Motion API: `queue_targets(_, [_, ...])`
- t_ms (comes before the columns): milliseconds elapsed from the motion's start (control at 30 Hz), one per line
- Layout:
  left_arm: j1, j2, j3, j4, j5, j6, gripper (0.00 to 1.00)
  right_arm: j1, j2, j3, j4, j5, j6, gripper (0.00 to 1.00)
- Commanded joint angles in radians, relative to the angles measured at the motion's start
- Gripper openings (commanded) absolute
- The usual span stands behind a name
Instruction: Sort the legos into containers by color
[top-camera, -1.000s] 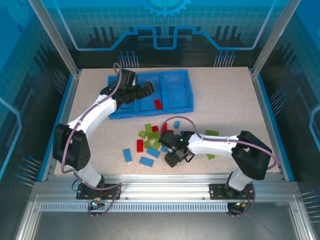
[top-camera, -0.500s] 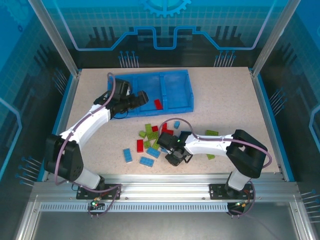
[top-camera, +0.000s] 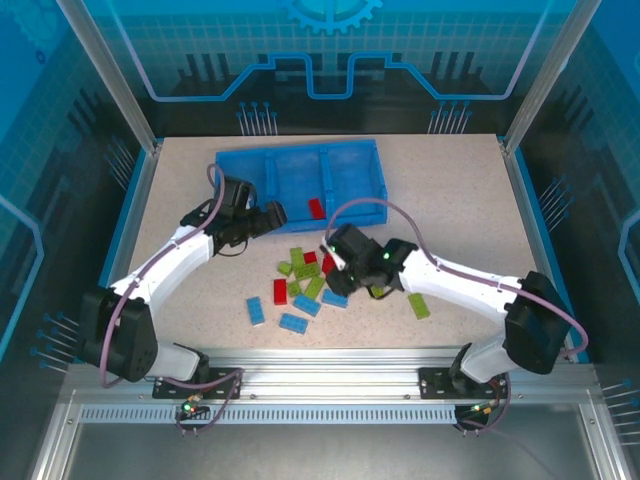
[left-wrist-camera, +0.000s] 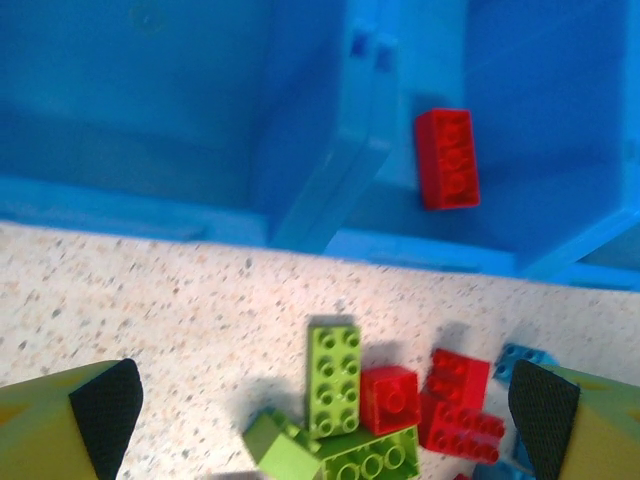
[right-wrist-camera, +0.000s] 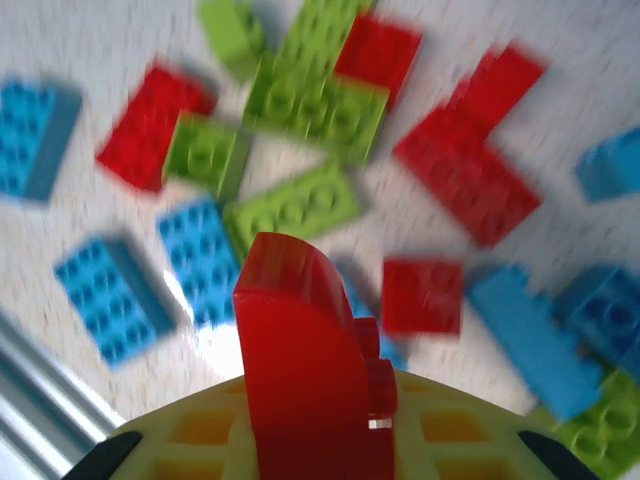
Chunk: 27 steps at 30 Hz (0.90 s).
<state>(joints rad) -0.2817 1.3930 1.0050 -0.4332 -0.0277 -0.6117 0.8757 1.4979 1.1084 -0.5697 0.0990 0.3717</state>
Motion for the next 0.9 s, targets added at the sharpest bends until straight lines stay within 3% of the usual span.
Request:
queue_targets(0, [-0.012, -0.051, -0.051, -0.051, -0.034, -0.014, 0.99, -0.06, 0.116, 0.151, 0.059, -0.085, 0.039, 0.23])
queue_targets(367, [-0.136, -0.152, -0.184, -0.107, -0.079, -0.036, 0.99, -0.201, 0.57, 0.716, -0.171, -0.132, 0.194, 0.22])
queue_targets(667, [-0.242, -0.202, -0.279, -0.104, -0.089, -0.079, 0.96, -0.222, 0.756, 0.965, -0.26, -0.131, 0.256, 0.28])
queue_targets(867, [-0.302, -0.154, -0.261, -0.111, -0.108, -0.092, 0.94, -0.227, 0.866, 1.119, -0.336, -0.12, 0.254, 0.34])
